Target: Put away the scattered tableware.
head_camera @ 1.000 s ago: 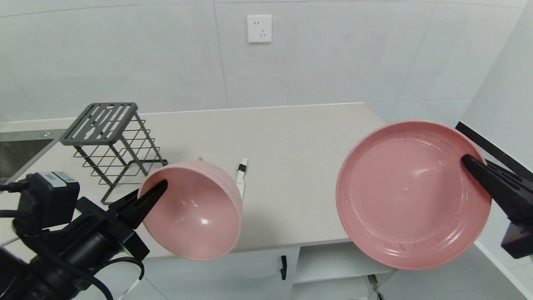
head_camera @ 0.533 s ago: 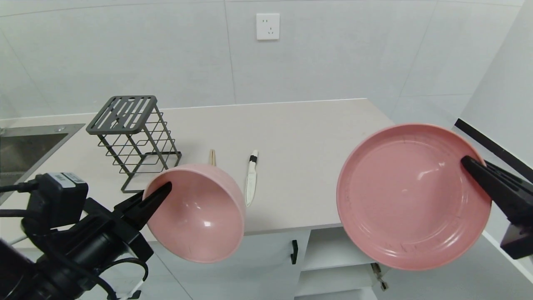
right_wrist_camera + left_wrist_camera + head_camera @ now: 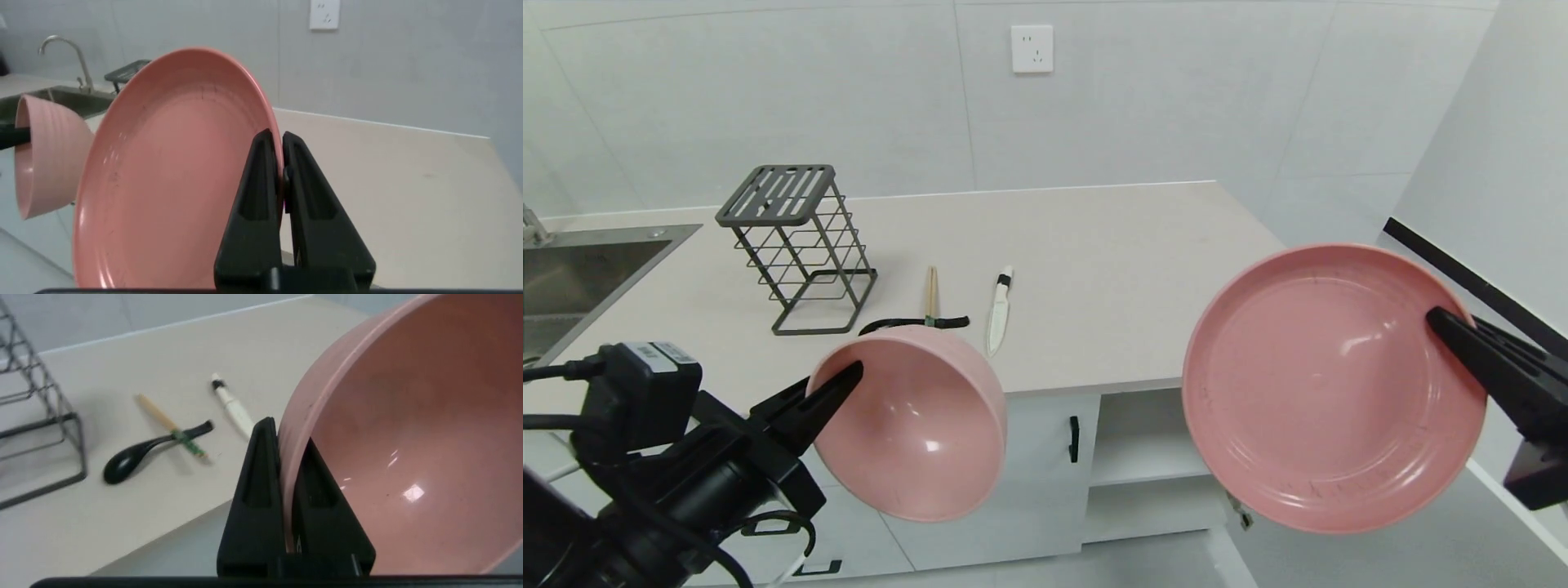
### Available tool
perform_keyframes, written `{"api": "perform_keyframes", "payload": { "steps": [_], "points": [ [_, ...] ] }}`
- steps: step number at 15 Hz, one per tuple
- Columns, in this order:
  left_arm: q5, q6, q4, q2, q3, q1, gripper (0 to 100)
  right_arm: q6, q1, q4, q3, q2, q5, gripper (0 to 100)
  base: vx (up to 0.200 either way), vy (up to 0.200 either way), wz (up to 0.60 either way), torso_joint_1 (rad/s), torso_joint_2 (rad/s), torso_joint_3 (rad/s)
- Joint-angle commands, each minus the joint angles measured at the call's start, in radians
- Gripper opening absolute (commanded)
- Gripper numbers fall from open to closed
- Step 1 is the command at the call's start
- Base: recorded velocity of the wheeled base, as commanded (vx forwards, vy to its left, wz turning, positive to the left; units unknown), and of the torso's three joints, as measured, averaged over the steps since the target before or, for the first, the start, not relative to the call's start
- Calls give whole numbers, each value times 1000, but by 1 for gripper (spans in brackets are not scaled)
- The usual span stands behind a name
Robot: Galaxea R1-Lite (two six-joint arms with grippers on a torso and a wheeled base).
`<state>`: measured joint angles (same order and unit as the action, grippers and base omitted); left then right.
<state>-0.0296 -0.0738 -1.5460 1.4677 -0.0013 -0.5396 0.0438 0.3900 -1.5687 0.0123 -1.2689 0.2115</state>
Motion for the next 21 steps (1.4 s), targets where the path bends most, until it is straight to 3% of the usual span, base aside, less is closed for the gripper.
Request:
{"api": "perform_keyframes", "payload": {
  "steps": [1, 6, 10, 21],
  "points": [
    [0, -3, 0, 8, 0, 0, 0, -1, 0, -2, 0, -3, 0, 0, 0, -200, 0, 7, 7, -7],
    [0, 8, 0, 8, 0, -2, 0, 1, 0, -2, 0, -3, 0, 0, 0, -80, 0, 2, 1, 0],
    [0, 8, 0, 8, 0, 0, 0, 1, -2, -2, 0, -3, 0, 0, 0, 0, -600, 0, 1, 5],
    [0, 8, 6, 13, 0, 6, 0, 1, -3, -2, -2, -3, 0, 0, 0, -18, 0, 0, 0, 0]
  ]
}}
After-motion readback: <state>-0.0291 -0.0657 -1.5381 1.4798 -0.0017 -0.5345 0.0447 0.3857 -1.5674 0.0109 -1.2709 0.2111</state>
